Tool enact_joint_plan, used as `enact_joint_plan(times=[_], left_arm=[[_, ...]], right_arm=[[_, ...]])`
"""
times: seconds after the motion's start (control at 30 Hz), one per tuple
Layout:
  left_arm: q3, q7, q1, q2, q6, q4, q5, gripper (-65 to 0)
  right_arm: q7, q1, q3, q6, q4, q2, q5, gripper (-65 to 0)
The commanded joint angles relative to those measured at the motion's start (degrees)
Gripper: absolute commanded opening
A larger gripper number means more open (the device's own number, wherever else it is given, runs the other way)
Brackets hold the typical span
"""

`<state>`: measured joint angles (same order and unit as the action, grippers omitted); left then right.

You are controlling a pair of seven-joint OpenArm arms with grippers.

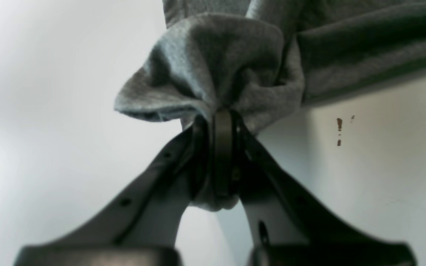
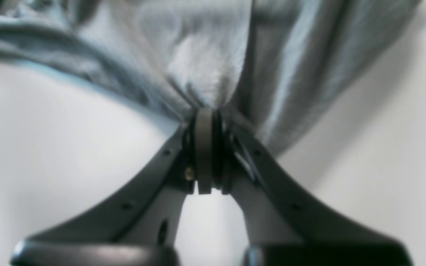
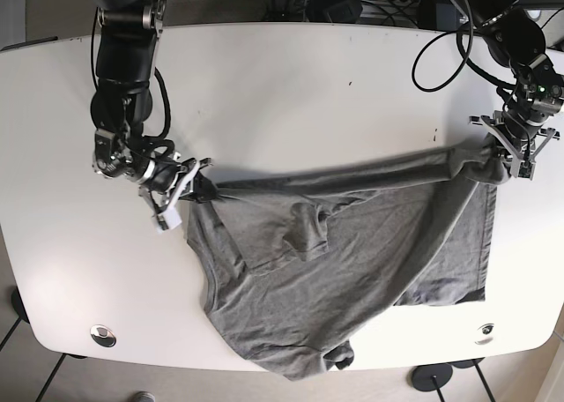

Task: Fold the T-shirt properly
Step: 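Lay the shirt down and drag its held edge taut with both grippers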

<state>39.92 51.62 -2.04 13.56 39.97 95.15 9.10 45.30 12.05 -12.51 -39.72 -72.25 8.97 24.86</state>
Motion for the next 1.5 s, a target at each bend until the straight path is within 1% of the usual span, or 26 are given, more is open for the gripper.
enact_joint_plan(times=[0.03, 0.13, 0.2, 0.23, 0.33, 0.43, 0.53, 0.57, 0.6, 0.63, 0.67, 0.73, 0.77, 0.83, 0.87, 0.93, 0.97, 1.0, 1.03, 1.07, 1.13, 1.17, 1.2, 1.27, 1.37, 1.5], left_arm=[[0.21, -0.76, 0.51, 0.99, 0.03, 2.03, 0.79, -65.0], [0.3, -0.58, -0.02, 0.9, 0.03, 6.08, 0.7, -65.0], [0.21, -0.58, -2.04, 0.81, 0.03, 8.27, 0.7, -65.0], [0.12, -0.58, -3.36, 0.64, 0.03, 10.12, 0.7, -65.0], [0.12, -0.58, -7.14, -0.77, 0.03, 12.32, 0.79, -65.0], [0.21, -0.58, -11.63, -0.68, 0.03, 12.49, 0.79, -65.0], [0.21, -0.58, -14.79, -0.51, 0.03, 12.23, 0.79, -65.0], [0.21, -0.58, -15.06, -0.51, 0.03, 12.23, 0.79, -65.0], [0.21, -0.58, -14.97, -0.51, 0.03, 12.14, 0.79, -65.0], [0.21, -0.58, -14.97, -0.6, 0.03, 12.14, 0.79, -65.0], [0.12, -0.58, -14.88, -0.6, 0.03, 12.14, 0.79, -65.0], [-0.05, -0.58, -14.88, -0.6, 0.03, 12.14, 0.7, -65.0], [-0.14, -0.58, -14.88, -0.6, 0.03, 12.14, 0.7, -65.0], [-0.14, -0.58, -14.88, -0.6, 0.03, 12.14, 0.7, -65.0], [-0.14, -0.58, -14.88, -0.6, 0.03, 12.14, 0.7, -65.0], [-0.14, -0.58, -14.79, -0.51, 0.03, 12.14, 0.7, -65.0], [-0.14, -0.58, -14.79, -0.51, 0.03, 12.14, 0.7, -65.0], [-0.05, -0.58, -14.79, -0.51, 0.03, 12.14, 0.7, -65.0], [0.03, -0.58, -14.79, -0.51, 0.03, 12.14, 0.7, -65.0], [0.03, -0.58, -14.79, -0.51, 0.03, 12.14, 0.7, -65.0], [-0.05, -0.58, -14.79, -0.51, 0.03, 12.14, 0.7, -65.0], [0.03, -0.58, -14.79, -0.51, 0.03, 12.14, 0.7, -65.0], [0.03, -0.58, -14.79, -0.51, 0.03, 12.14, 0.7, -65.0], [0.03, -0.58, -14.79, -0.51, 0.03, 12.14, 0.7, -65.0], [0.03, -0.58, -14.79, -0.51, 0.03, 12.14, 0.7, -65.0], [0.03, -0.58, -14.88, -0.51, 0.03, 12.14, 0.61, -65.0]], right_arm=[[3.8, -1.55, -3.97, -0.28, -7.36, 1.36, 0.5, -63.6], [9.25, -7.53, -9.95, -0.28, -18.17, 1.71, 0.32, -63.6], [11.19, -11.75, -12.15, -0.28, -23.53, 2.5, 0.59, -63.6], [12.06, -14.91, -13.38, -0.28, -26.87, 2.59, 0.59, -63.6], [12.68, -21.68, -16.28, -0.28, -31.53, 2.24, 0.59, -63.6], [12.68, -27.57, -18.74, -0.28, -34.96, 0.39, 0.68, -63.6], [12.68, -29.33, -19.62, -0.28, -36.72, -1.46, 0.68, -62.8], [12.68, -29.07, -19.36, -0.28, -36.72, -2.07, 0.59, -60.7], [12.68, -28.8, -19.09, -0.28, -36.63, -2.51, 0.59, -56.6], [12.68, -27.66, -18.83, -0.28, -36.46, -2.69, 0.59, -50.6], [12.68, -26.52, -16.89, -0.28, -35.22, -3.3, 0.15, -39.0], [12.42, -25.72, -14.78, -0.28, -32.76, -2.77, 0.24, -25.5], [12.24, -24.76, -14.08, -0.28, -31.8, -2.69, 0.24, -21.6], [11.62, -23.61, -13.03, -0.28, -28.72, -2.6, 0.15, -20.0], [11.01, -23.53, -12.32, -0.28, -26.87, -2.51, 0.15, -20.0], [7.84, -22.74, -10.65, -0.28, -22.92, -2.33, 0.15, -20.0], [7.58, -22.65, -10.12, -0.28, -22.21, -2.07, 0.15, -20.0], [7.58, -22.65, -9.33, -0.28, -21.77, -1.46, 0.15, -21.2], [7.58, -22.82, -8.63, -0.28, -21.77, -1.37, 0.15, -24.4], [7.58, -23.09, -8.28, -0.28, -21.86, -1.46, 0.15, -29.5], [7.49, -24.14, -8.37, -0.28, -22.13, -1.54, 0.24, -50.7], [7.49, -24.23, -8.45, -0.28, -22.13, -1.54, 0.32, -58.0], [7.49, -24.32, -8.45, -0.28, -22.13, -1.54, 0.32, -63.4], [7.4, -25.46, -9.16, -0.28, -22.21, -1.28, 0.41, -61.8], [7.49, -29.33, -15.22, -0.28, -27.93, -1.37, 0.41, -63.1], [7.76, -35.13, -19.36, -0.28, -33.82, -1.54, 0.5, -63.1]])
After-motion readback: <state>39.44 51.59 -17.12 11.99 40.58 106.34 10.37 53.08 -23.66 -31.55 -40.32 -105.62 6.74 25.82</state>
